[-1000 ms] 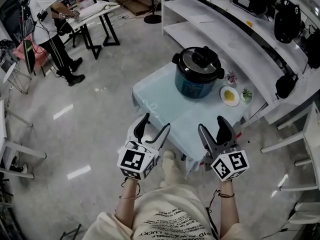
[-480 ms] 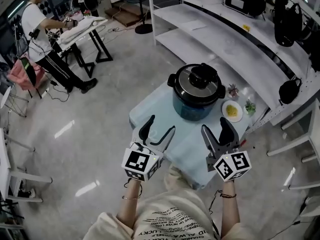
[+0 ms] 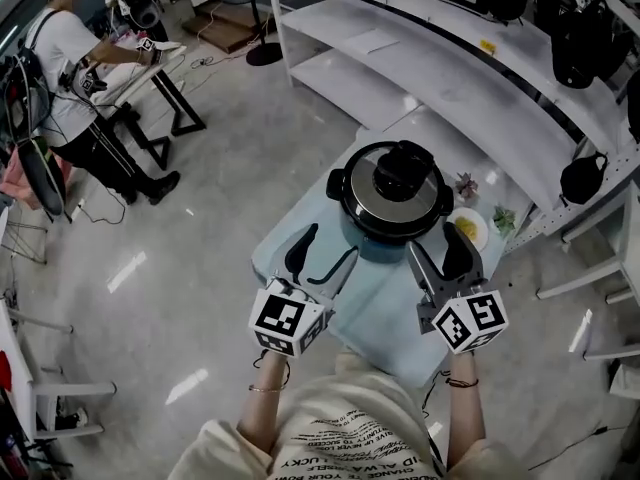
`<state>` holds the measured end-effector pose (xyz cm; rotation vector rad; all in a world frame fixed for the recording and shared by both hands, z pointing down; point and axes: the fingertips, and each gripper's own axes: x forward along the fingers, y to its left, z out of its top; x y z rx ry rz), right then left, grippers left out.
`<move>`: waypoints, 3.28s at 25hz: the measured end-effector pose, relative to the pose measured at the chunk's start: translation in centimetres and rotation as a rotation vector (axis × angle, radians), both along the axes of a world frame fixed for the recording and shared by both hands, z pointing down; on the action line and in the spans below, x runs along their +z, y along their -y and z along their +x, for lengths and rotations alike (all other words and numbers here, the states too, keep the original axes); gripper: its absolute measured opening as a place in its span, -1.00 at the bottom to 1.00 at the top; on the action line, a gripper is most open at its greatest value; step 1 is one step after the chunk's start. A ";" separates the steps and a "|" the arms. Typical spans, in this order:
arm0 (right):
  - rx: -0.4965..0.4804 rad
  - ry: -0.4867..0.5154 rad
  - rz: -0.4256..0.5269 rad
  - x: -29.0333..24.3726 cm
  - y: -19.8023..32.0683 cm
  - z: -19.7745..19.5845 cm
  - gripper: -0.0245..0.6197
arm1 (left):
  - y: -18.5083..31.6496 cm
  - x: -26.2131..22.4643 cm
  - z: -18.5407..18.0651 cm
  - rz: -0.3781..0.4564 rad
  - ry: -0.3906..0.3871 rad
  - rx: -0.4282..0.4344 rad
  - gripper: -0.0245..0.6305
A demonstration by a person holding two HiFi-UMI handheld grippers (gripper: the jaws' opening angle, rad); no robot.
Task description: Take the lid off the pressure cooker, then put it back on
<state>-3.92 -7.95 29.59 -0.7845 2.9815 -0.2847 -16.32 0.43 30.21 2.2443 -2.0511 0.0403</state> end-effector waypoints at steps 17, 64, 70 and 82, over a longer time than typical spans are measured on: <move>0.039 -0.093 0.004 0.8 6.2 -2.6 0.10 | 10.2 0.4 -1.3 -0.046 0.104 0.266 -0.02; -0.404 -0.465 -0.013 5.8 11.5 -10.1 0.09 | 19.6 5.9 3.3 -0.221 0.509 1.412 0.02; -0.438 -0.487 0.005 6.0 11.3 -10.2 -0.07 | 19.8 6.0 3.4 -0.216 0.483 1.434 -0.04; -0.439 -0.487 0.021 6.1 11.4 -10.2 -0.07 | 19.9 6.0 3.5 -0.197 0.461 1.415 -0.04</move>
